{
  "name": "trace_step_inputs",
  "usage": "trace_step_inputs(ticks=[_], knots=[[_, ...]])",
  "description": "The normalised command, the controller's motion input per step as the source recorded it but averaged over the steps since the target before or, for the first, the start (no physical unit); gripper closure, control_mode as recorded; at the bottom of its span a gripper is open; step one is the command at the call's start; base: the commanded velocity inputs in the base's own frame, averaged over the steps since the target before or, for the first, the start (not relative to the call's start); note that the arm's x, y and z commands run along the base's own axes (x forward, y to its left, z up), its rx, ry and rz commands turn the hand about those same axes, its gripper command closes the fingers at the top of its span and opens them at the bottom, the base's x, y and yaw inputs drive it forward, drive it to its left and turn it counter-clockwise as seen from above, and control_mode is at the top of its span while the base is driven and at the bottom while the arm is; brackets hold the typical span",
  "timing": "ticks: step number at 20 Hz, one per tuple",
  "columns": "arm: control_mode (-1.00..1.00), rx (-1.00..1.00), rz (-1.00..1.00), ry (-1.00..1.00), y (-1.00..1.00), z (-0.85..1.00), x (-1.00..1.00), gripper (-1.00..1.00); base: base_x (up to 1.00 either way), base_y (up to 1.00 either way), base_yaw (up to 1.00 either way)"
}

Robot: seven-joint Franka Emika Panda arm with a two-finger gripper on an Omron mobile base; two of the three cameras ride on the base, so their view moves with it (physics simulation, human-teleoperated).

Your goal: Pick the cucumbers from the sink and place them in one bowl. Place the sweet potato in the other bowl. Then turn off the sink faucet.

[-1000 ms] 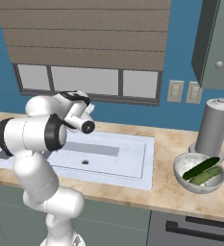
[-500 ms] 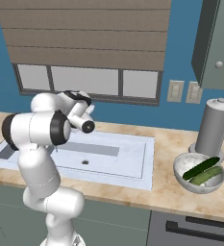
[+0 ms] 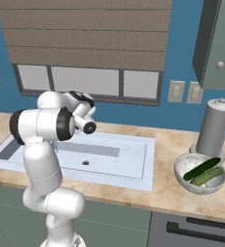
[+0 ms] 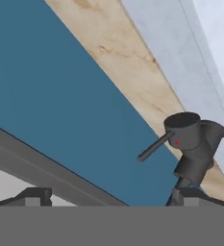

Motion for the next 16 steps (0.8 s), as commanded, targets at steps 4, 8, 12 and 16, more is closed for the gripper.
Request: trace_step_inputs(ticks=[4,8,12,16], knots=[[-1.0,0.0,0.0,0.0,0.09,-0.16,0.18,-1.0,0.0,0.0,0.0],[-1.0,0.0,0.0,0.0,0.12,-0.15,0.18,-1.0,0.0,0.0,0.0],[-1.0,0.0,0.0,0.0,0.08,-0.15,0.19,-1.0,0.0,0.0,0.0],[-1.0,0.0,0.0,0.0,0.06,-0.14,0.19,-1.0,0.0,0.0,0.0]])
